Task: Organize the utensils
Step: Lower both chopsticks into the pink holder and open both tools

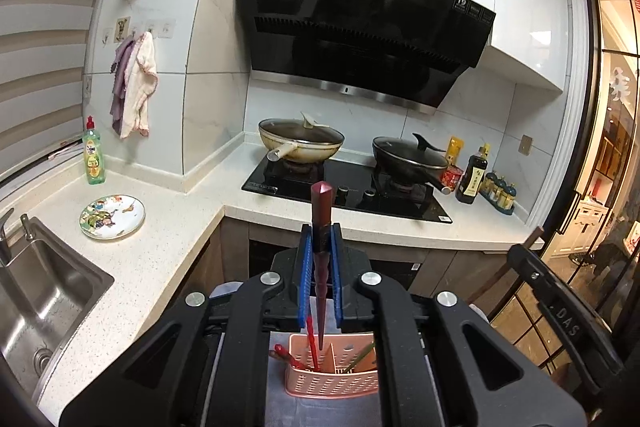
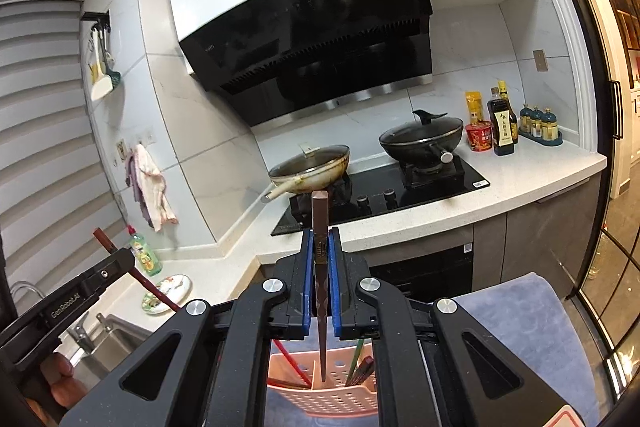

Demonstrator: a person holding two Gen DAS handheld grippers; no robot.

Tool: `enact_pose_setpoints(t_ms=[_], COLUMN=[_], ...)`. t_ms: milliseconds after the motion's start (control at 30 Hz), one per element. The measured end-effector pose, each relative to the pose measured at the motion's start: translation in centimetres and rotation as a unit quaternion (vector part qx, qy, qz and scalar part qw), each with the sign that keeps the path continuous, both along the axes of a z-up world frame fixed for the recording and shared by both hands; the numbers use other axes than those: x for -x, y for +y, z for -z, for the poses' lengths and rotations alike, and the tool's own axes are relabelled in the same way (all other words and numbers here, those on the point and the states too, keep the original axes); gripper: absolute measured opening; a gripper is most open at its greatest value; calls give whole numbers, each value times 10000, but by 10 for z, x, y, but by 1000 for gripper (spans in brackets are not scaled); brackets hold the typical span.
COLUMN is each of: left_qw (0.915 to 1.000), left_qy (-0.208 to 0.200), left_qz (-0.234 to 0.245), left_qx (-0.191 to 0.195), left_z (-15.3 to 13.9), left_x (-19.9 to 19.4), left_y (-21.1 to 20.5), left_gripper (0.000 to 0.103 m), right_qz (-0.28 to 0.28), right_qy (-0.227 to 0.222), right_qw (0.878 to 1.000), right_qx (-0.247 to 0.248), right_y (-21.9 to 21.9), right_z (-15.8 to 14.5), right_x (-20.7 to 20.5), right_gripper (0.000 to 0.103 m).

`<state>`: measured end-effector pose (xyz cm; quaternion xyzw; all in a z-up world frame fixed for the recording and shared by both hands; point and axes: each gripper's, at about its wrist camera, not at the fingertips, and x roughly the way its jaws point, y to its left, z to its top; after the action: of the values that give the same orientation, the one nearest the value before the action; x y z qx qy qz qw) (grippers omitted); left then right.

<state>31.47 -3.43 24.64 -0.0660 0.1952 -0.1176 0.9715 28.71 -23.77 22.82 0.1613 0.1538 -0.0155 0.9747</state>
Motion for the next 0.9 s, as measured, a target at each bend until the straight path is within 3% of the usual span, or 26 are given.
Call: enact_pose_setpoints(t_ms=[467, 733, 800, 867, 900], left_qw=[9973, 9955, 9959, 9962, 9966], left_qy=[708, 905, 857, 827, 782], left_qz=[169, 238, 196, 104, 66], left_qx=[-117, -178, -203, -237, -236], left_z=[72, 93, 93, 92, 91], left_x=[-44, -49, -47, -43, -40], left_y=[-12, -17, -17, -16, -15], left_gripper=[8, 10, 15, 38, 43], right_qz=[-164, -188, -188, -199, -212], right_qy=[768, 909, 887, 843, 822], right_qw=[9969, 9957, 9958, 9962, 9964], right_qx=[-33, 76, 83, 44, 36], right_y=[8, 13, 13, 11, 11], right_z=[71, 86, 85, 80, 78], right_x=[-49, -48, -45, -38, -35], right_gripper=[7, 12, 12, 14, 16])
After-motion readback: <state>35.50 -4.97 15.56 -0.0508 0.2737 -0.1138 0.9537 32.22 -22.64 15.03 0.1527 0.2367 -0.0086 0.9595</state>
